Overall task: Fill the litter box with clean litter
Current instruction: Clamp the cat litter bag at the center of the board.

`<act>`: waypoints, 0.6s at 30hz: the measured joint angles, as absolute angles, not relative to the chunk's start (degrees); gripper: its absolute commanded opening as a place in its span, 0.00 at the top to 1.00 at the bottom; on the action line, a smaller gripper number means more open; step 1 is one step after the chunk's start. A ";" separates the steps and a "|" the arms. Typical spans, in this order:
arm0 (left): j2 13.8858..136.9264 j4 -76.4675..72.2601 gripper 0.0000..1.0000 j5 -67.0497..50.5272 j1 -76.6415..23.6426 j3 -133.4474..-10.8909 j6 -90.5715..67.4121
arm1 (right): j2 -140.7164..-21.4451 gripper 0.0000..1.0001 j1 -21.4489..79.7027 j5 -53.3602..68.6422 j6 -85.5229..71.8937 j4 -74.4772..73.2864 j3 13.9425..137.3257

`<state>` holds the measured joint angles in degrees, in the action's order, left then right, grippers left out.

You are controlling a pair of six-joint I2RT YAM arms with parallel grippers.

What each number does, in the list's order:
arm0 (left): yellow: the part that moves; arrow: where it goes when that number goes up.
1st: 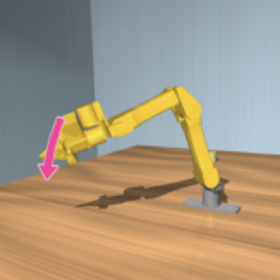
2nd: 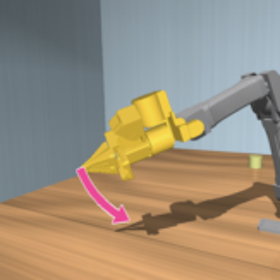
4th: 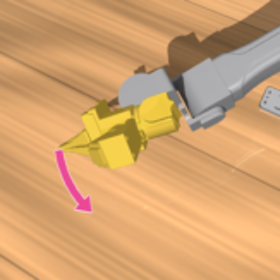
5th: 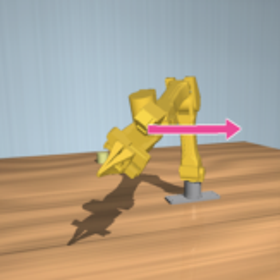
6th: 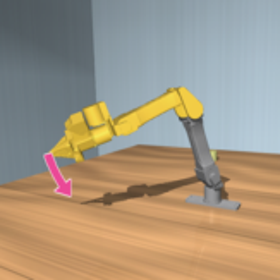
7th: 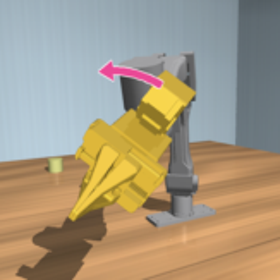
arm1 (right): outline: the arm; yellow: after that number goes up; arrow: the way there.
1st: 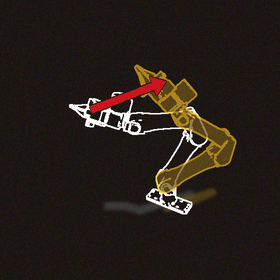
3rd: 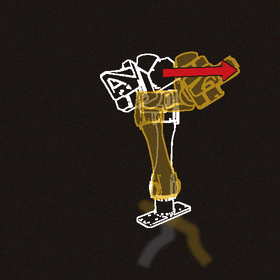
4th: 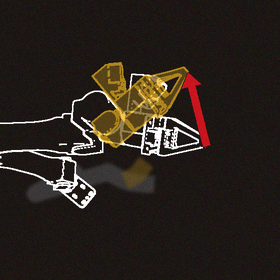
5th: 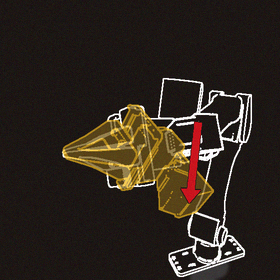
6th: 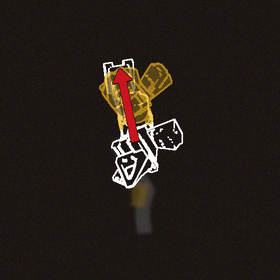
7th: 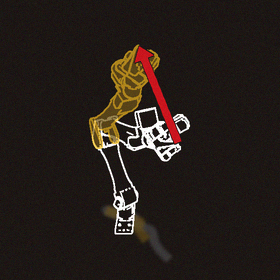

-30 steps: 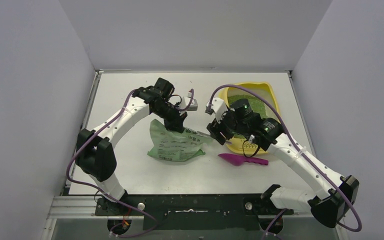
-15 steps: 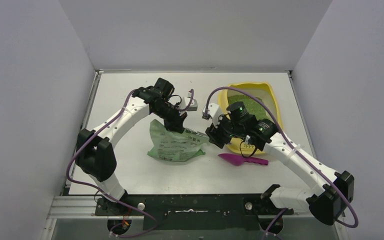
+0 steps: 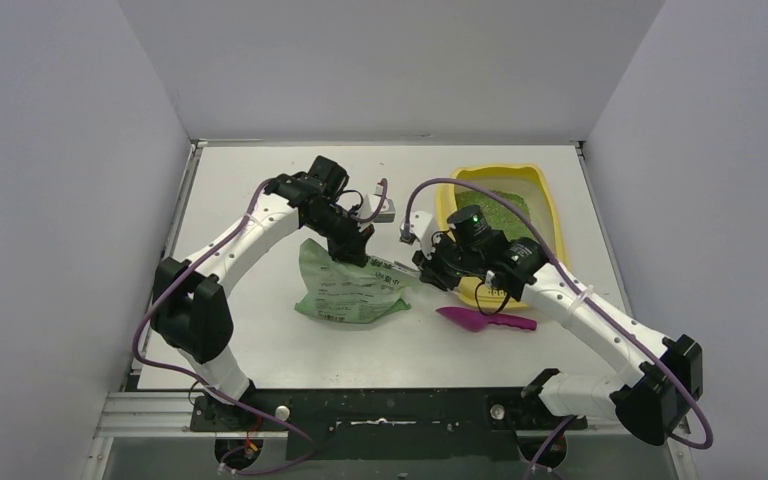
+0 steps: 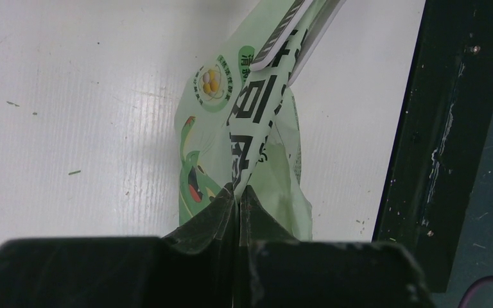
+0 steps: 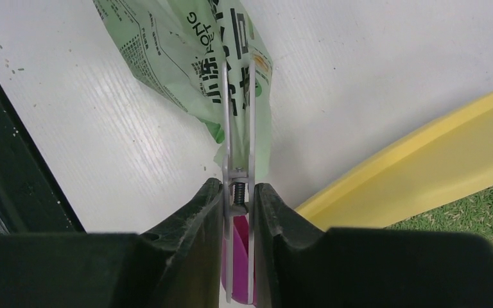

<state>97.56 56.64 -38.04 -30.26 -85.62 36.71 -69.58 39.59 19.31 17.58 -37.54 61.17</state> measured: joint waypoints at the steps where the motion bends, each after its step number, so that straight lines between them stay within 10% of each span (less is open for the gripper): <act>1: 97.56 56.69 1.00 -38.02 -30.26 -85.62 36.71 | -69.69 0.97 39.97 19.07 17.63 -37.28 61.06; 16: 97.56 57.74 1.00 -37.80 -29.63 -85.62 36.75 | -72.73 0.88 44.75 15.75 17.93 -24.62 57.06; 18: 97.56 57.89 0.83 -37.67 -29.54 -85.62 36.73 | -72.49 0.82 44.99 15.38 17.47 -23.24 56.03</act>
